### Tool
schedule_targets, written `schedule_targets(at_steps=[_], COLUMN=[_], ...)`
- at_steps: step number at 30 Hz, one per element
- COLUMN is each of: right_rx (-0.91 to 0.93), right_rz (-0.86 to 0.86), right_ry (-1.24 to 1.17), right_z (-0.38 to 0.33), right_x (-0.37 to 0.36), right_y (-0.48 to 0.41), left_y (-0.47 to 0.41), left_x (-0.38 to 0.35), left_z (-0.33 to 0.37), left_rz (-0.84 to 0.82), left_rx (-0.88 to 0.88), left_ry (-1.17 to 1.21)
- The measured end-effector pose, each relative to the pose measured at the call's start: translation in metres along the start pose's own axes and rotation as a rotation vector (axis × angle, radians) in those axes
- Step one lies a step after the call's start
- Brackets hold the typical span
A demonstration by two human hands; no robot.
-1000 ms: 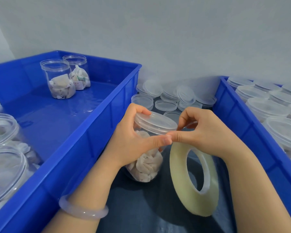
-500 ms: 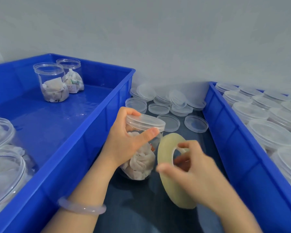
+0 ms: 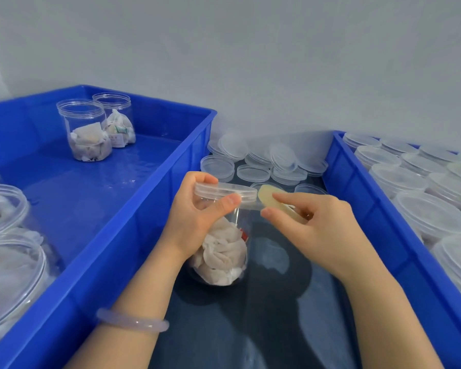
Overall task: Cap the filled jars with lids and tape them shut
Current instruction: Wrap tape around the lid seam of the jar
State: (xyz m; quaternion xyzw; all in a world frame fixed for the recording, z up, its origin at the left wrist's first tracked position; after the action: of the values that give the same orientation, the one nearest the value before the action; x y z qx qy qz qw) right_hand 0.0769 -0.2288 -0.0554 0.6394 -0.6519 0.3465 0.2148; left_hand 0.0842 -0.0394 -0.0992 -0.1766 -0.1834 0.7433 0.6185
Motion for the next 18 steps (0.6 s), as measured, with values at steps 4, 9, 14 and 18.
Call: schedule_targets(at_steps=[4, 9, 14, 18], right_rx=[-0.027, -0.130, -0.057, -0.043], right_rz=[0.050, 0.079, -0.119, -0.263], right_ry=[-0.050, -0.042, -0.050, -0.071], right_z=[0.008, 0.022, -0.001, 0.002], right_x=[0.018, 0.043, 0.015, 0.015], right_y=[-0.002, -0.008, -0.017, -0.020], left_y=[-0.004, -0.001, 0.009, 0.008], left_x=[0.018, 0.008, -0.032, -0.022], left_z=[-0.006, -0.001, 0.000, -0.007], left_rz=[0.178, 0.076, -0.051, 0.065], left_rx=[0.036, 0.018, 0.046, 0.094], left_ry=[0.087, -0.009, -0.027, 0.013])
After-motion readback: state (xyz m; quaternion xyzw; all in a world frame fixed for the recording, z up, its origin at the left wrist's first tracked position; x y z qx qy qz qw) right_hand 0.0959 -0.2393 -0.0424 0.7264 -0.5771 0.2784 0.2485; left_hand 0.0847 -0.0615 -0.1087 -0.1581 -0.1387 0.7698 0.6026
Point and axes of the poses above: each hand's wrist, its own y-axis away from the middle knuckle, its own x-axis out of the back of the hand, z = x × y, the point moved 7 cm from there along -y, towards the middle knuckle, and after that the axes turned 9 degrees about -x, right-handed, at the moved point
